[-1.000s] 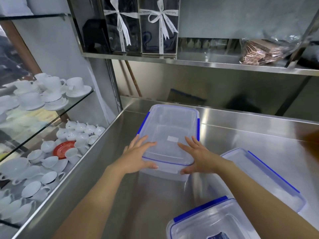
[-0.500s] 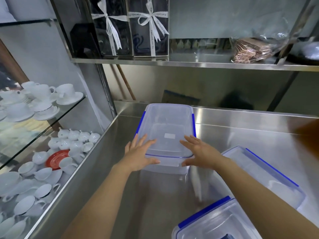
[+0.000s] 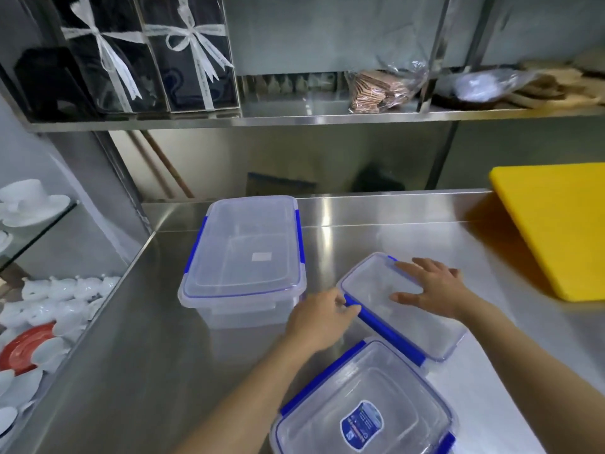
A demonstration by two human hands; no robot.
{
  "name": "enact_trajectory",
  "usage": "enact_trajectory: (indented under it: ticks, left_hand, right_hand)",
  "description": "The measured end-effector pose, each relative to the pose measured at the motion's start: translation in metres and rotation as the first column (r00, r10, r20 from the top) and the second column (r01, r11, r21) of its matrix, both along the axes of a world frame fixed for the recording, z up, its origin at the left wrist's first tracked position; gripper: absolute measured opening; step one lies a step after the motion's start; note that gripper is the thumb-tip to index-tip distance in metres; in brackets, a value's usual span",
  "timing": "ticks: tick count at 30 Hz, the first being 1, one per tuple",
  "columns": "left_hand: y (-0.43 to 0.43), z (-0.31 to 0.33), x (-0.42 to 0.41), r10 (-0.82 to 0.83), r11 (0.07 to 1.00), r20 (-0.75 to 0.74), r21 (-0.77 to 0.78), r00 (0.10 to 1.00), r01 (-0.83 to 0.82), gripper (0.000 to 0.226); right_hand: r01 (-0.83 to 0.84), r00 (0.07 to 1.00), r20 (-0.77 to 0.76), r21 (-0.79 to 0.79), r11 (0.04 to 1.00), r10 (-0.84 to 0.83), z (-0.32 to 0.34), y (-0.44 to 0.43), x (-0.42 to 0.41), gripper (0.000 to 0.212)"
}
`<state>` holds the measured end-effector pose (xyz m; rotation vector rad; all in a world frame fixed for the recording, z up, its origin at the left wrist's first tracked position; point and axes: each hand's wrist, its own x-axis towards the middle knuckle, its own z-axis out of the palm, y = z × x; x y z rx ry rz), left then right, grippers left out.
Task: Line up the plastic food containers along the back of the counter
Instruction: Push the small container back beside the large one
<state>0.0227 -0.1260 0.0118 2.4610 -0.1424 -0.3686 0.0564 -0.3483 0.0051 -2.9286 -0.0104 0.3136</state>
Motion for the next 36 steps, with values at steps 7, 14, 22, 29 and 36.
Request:
enact_trajectory:
  ticks: [7,14,22,29,36]
  left_hand:
    - [-0.049,-0.034,-0.007,-0.034,0.999,-0.206,-0.046,0.978,0.025,0.066]
    - [-0.066,-0.050,-0.006,0.050,0.977,-0.210,-0.191,0.976,-0.091,0.094]
    - [-0.057,-0.033,0.003,0.068,0.982,-0.162,-0.162,0.984,-0.095,0.107]
    - [-0.054,-0.042,-0.001,-0.216,0.965,-0.122,0.122,0.969,0.230,0.120]
    - [-0.052,-0.046,0.010,-0.206,0.968,-0.011,0.145,0.979,0.205,0.102]
  right_hand:
    - [0.115,0.984,-0.141,0.019,0.993,-0.111,-0.020,-0.024,-0.016,0.079]
    - [0.171,0.981,-0.083,-0.038,0.985,-0.173,-0.032,-0.014,-0.019,0.083]
    - [0.121,0.991,-0.078,0.128,0.984,-0.112,-0.031,-0.013,-0.022,0.090]
    - [-0.251,0.922,-0.272,0.119,0.961,0.275,-0.023,-0.038,-0.027,0.116]
    - [-0.289,0.928,-0.178,0.215,0.933,0.328,-0.034,-0.044,-0.007,0.114]
